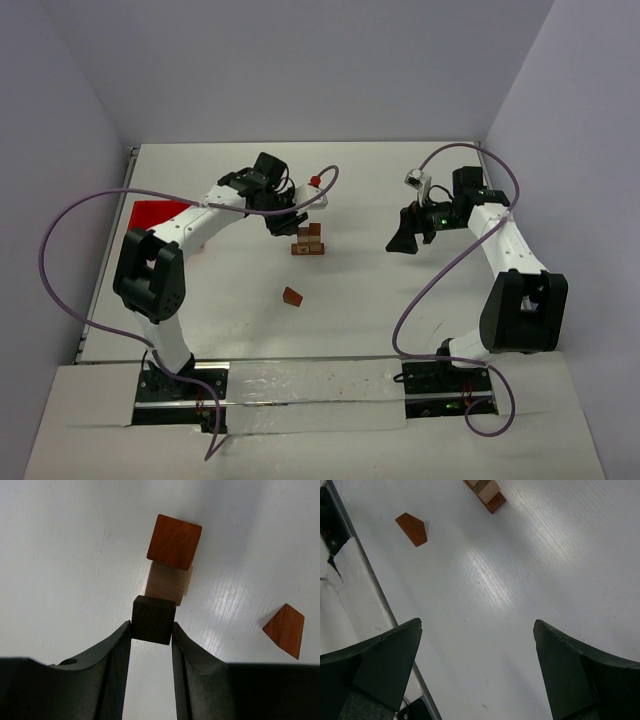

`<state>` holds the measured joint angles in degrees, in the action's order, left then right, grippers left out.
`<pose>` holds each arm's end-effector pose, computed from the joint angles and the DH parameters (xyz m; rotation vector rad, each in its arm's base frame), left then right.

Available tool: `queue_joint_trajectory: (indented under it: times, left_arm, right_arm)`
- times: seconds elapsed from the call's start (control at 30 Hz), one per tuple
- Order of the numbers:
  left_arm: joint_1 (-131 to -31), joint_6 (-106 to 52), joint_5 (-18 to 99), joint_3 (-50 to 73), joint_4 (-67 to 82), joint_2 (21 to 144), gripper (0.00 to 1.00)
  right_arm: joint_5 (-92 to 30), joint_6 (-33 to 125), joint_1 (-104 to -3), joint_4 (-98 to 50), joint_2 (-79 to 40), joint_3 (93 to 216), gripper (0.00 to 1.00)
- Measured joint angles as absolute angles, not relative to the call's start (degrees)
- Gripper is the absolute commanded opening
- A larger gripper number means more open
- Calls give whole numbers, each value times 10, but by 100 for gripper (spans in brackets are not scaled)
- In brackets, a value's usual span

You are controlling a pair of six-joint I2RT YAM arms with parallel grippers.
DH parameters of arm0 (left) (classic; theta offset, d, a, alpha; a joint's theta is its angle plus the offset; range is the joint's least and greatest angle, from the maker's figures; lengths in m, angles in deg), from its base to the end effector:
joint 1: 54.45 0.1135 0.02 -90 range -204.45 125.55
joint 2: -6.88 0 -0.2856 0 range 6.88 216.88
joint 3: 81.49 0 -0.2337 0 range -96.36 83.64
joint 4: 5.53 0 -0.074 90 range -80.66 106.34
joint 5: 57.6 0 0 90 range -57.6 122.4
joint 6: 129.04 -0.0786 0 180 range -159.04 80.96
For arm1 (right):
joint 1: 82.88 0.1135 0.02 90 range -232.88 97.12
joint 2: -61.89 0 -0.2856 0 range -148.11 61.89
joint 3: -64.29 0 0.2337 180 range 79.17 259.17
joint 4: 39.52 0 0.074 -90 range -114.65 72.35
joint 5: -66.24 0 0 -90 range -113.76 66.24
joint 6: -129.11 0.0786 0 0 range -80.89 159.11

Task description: Build the wood block tower

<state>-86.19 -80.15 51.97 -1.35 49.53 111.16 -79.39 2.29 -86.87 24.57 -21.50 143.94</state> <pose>0.3252 -0.2321 0.2447 1.6167 1.9880 -0.3829 0.2689 0.0463 0.2723 -0.8713 2.1227 0.9727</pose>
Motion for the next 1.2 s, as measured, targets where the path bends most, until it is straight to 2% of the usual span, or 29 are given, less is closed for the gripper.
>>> queue_joint_trajectory:
  times: [0.4,0.67,1.2]
  left_arm:
    - [-872,-799,506,-22,490,1117,7]
    - [-880,-799,506,-31,490,1119,14]
    - [-882,-800,511,-37,495,1129,19]
  right_arm:
    - [-792,27,-868,246,-215,1439,100]
    - [-792,27,-866,246,-215,1439,100]
    - [-788,27,-863,246,-215,1439,100]
